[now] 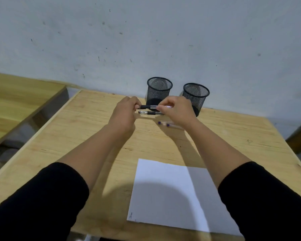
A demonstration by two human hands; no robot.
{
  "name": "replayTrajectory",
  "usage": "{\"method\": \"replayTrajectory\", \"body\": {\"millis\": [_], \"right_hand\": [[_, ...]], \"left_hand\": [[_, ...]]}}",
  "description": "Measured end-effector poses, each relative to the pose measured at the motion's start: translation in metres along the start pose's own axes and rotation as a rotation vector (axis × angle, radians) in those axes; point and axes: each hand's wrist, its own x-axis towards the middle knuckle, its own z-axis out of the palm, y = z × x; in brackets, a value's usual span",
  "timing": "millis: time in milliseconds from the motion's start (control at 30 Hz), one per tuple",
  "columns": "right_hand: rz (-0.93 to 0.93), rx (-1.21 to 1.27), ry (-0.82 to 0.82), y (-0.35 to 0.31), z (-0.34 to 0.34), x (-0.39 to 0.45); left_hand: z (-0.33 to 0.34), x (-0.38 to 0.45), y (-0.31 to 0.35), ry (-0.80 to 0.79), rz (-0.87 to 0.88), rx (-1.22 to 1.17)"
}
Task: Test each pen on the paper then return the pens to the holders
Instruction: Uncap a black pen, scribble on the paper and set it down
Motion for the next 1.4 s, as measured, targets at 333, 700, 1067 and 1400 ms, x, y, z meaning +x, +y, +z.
{"method": "replayTrajectory", "body": {"millis": [333,700,1067,1400], "right_hand": [[0.382,0.963,0.035,-0.001,-0.008,-0.088],[0.347,0.981,0.249,0.030,-0.043,-0.132],[0.438,1.057,0.154,0.041,-0.047,-0.143],[0.356,0.891,-0.025,0.023,-0.035,-0.157]], "left_hand": [[-0.003,-0.058,0.045,-0.033,-0.082,-0.360],[-0.022,-0.086,0.040,0.054,-0.232,-0.351],[0.021,-0.090,0.057,-0.327,-0.084,-0.090],[-0.027,-0.129,0.057,-0.281,-0.079,-0.159]]}}
